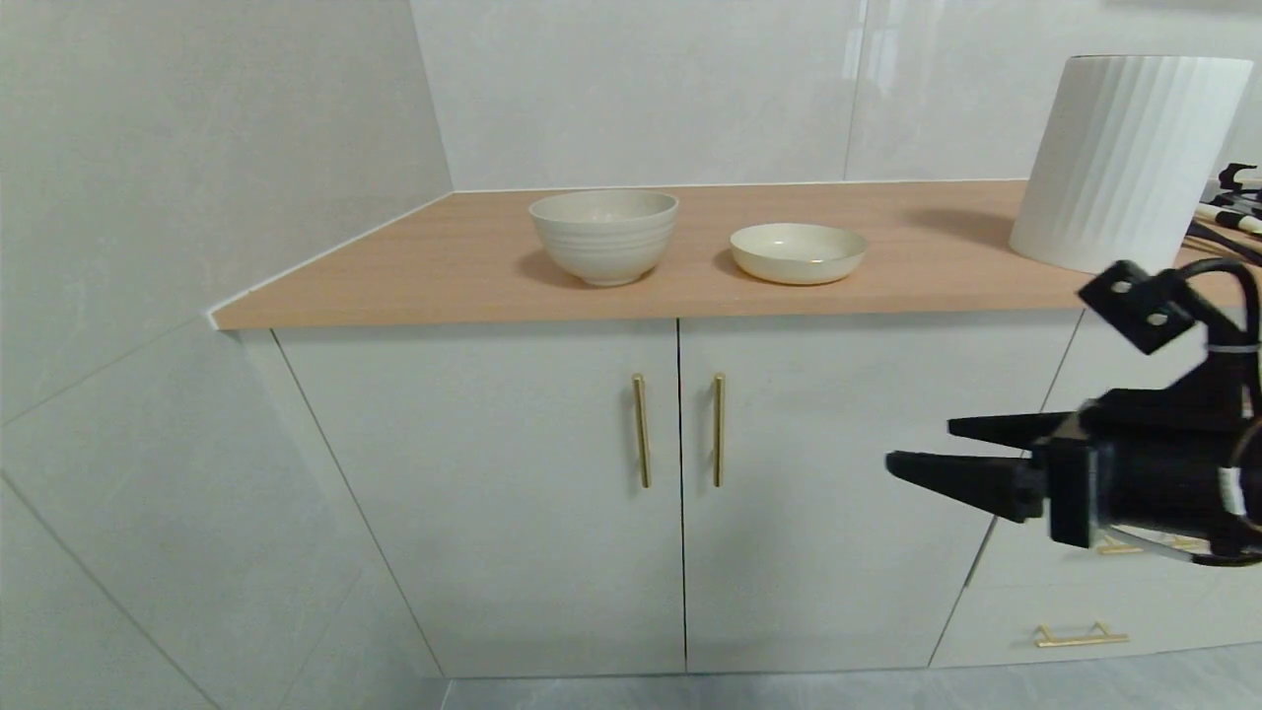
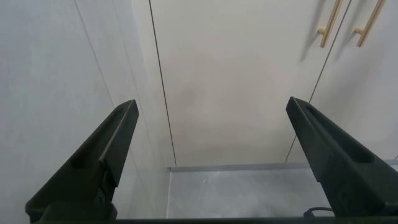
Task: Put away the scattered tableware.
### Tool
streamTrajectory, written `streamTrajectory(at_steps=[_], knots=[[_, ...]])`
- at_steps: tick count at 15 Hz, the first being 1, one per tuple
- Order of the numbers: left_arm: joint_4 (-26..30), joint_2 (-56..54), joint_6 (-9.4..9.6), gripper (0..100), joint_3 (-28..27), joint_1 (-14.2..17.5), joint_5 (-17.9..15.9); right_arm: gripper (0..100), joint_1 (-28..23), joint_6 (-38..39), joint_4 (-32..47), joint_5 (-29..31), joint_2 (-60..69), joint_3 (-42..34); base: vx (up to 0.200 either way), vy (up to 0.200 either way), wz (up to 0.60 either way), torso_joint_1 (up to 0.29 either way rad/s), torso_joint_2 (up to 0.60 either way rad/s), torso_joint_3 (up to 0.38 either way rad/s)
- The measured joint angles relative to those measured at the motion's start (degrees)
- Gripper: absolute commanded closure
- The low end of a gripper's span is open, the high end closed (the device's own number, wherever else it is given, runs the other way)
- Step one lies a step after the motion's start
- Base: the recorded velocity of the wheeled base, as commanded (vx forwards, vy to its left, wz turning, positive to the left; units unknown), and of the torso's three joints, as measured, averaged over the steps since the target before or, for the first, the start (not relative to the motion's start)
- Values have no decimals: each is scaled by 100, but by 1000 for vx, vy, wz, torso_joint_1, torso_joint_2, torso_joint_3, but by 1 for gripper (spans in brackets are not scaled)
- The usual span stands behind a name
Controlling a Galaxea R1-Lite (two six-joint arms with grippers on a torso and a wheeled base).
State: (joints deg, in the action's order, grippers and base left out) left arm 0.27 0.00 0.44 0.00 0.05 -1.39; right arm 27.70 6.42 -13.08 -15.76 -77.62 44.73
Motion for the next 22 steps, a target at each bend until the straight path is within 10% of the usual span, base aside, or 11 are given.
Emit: streamTrajectory(at_steps=[9,22], knots=[[0,0,0,0,0,2,0,0,461,351,-1202,-471,-2842,1538,0,0,0,0,0,0],[0,0,0,0,0,2,-2,0,485,1328,-3367,-462,-4411,1899,0,0,0,0,0,0]])
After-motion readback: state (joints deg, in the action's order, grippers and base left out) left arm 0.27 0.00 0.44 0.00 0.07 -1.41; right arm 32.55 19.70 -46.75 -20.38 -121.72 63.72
